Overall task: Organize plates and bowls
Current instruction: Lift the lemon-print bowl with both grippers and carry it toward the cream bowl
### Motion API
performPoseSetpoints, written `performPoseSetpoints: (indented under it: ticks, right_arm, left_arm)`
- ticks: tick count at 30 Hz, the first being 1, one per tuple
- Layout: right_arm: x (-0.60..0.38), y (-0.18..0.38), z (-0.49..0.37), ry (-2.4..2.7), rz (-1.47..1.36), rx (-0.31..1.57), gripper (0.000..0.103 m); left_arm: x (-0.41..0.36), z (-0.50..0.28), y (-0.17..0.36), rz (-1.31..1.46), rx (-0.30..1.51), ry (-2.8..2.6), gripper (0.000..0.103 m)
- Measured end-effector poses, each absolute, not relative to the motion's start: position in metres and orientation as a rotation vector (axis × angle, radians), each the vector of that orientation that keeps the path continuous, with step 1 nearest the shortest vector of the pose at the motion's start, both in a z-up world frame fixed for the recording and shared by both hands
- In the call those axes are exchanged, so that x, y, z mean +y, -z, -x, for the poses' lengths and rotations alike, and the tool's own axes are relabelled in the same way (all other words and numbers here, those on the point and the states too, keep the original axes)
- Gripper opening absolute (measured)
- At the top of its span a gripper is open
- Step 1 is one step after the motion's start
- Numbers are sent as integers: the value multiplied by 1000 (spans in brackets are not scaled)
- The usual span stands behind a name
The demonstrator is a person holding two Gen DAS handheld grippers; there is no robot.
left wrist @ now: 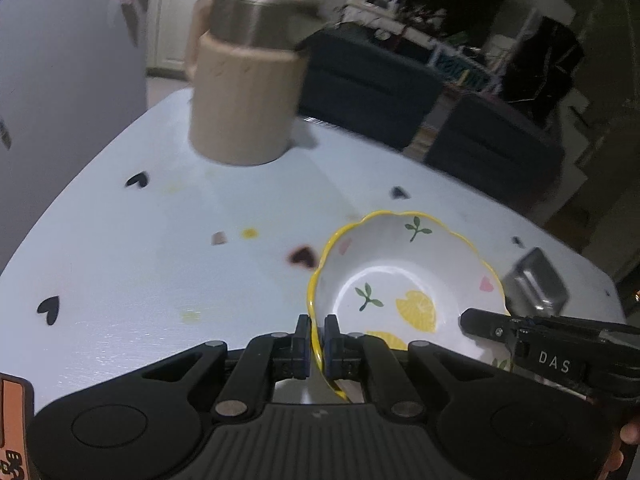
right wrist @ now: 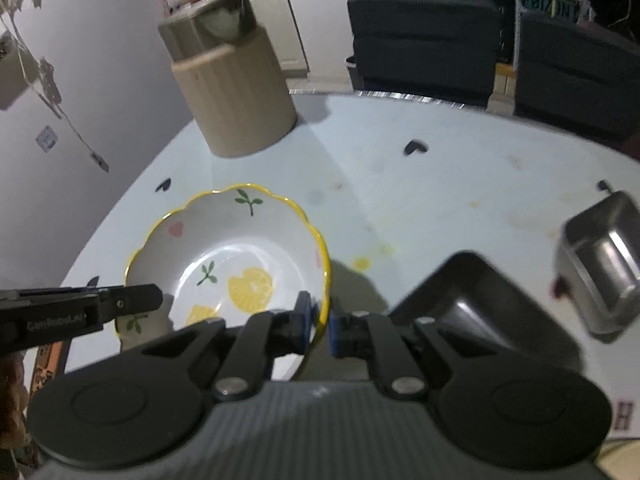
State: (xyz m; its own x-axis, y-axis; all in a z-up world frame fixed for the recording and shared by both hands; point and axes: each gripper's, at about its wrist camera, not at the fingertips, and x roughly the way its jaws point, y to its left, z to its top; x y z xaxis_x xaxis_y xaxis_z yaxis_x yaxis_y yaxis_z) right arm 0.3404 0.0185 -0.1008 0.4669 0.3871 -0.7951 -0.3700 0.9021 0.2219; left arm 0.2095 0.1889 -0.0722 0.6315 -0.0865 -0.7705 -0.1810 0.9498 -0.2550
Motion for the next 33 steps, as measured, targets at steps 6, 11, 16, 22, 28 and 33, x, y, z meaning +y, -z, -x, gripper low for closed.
performPoseSetpoints:
  ticks: [6,11,16,22,28,33]
  right_arm:
    - [-18,71,-315,-415,-33,948,10]
    - [-47,52,-294,-379,-37,926,10]
    - [-80,34,-268,-336,-33,913,10]
    - [-114,15,-234,-279,-10,883,11]
    - [-154,9,-209,-224,-32,881,11]
    - [-179,10,-194,-193,-62,879,12]
  left_arm:
    - [152,-196,50,304,871,5,7]
    - [124,-183,36,298,855,60,7]
    - [93,-169,25,293,841,106,6]
    - [56,-155,15,297,814,166,6]
    - [20,-146,11,291,807,227,6]
    - [-5,-144,10,279,799,262,6]
